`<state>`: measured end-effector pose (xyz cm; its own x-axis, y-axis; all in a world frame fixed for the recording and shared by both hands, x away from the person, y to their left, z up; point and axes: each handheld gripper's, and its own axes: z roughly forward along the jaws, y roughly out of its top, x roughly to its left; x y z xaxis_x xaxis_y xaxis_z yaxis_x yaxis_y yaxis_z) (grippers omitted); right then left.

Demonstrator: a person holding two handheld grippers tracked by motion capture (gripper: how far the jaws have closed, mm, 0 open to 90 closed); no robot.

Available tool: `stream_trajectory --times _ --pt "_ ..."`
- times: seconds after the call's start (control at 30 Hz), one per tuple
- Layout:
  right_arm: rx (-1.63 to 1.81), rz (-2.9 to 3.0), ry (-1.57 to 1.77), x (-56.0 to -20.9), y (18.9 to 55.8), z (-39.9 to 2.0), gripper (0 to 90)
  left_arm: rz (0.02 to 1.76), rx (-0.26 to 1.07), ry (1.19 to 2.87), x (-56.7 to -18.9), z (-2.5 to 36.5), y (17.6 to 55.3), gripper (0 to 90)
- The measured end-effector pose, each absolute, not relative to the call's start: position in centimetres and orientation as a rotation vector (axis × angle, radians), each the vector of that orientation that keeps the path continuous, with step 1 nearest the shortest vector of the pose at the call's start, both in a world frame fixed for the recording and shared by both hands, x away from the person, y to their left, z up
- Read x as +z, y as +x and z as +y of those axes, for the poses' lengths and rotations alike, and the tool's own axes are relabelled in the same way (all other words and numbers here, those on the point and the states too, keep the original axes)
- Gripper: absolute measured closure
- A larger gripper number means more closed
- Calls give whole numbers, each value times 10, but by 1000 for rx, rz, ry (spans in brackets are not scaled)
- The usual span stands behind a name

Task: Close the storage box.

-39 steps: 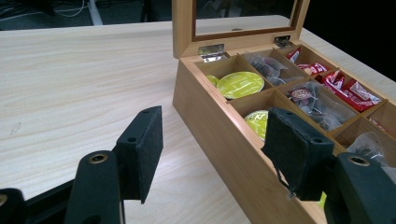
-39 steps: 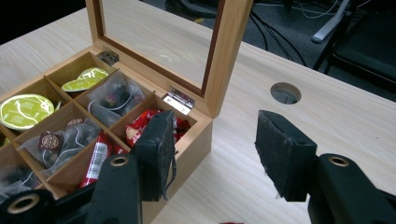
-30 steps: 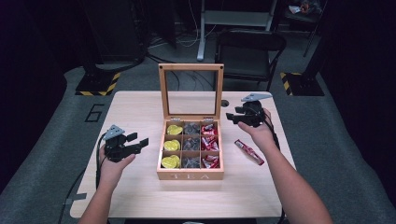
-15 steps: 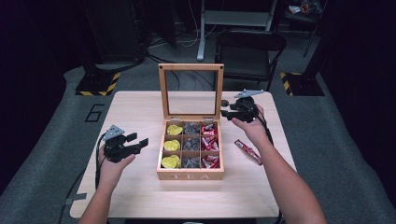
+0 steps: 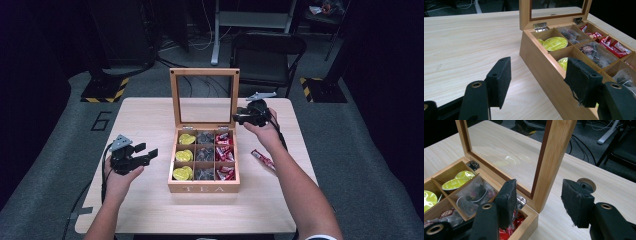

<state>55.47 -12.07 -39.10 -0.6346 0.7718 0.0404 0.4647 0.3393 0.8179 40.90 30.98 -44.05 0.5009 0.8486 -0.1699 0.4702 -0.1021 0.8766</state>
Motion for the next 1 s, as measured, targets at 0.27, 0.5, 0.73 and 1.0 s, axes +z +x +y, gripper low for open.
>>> stream_trajectory --times 0.27,0.5,0.73,1.0 --pt "1212 2247 1124 -393 564 -118 449 1123 482 1735 -440 313 408 376" --pt "1217 2244 1117 -394 572 -116 431 1131 482 1730 -441 315 407 376" --pt "1242 2249 1128 -397 580 -112 420 1129 480 1737 -441 315 407 376" --pt "1243 2254 1112 -396 587 -109 420 1134 481 1734 -443 315 407 376"
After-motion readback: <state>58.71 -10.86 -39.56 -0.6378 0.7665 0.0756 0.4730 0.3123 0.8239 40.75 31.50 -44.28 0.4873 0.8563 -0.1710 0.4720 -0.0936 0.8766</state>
